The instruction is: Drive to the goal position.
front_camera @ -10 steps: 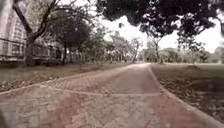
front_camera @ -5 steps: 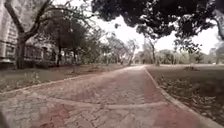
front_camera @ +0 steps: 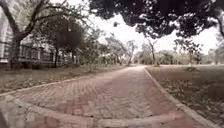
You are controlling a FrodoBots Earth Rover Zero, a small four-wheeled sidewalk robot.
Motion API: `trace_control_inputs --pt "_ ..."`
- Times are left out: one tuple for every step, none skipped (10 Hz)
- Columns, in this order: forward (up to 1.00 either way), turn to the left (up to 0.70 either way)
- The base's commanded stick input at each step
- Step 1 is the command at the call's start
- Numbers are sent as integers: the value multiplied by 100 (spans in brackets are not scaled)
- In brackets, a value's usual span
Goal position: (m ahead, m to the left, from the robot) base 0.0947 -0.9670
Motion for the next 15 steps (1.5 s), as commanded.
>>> trace_control_inputs --pt "70 -12" --pt "70 -4" --pt "70 0" --pt "70 0" --pt "70 0" --pt "70 0" --pt "70 0" --pt "70 0" --pt "70 0" --pt "70 0" --pt "70 0" --pt "70 0" --pt "70 0" --pt "70 0" --pt "70 0"
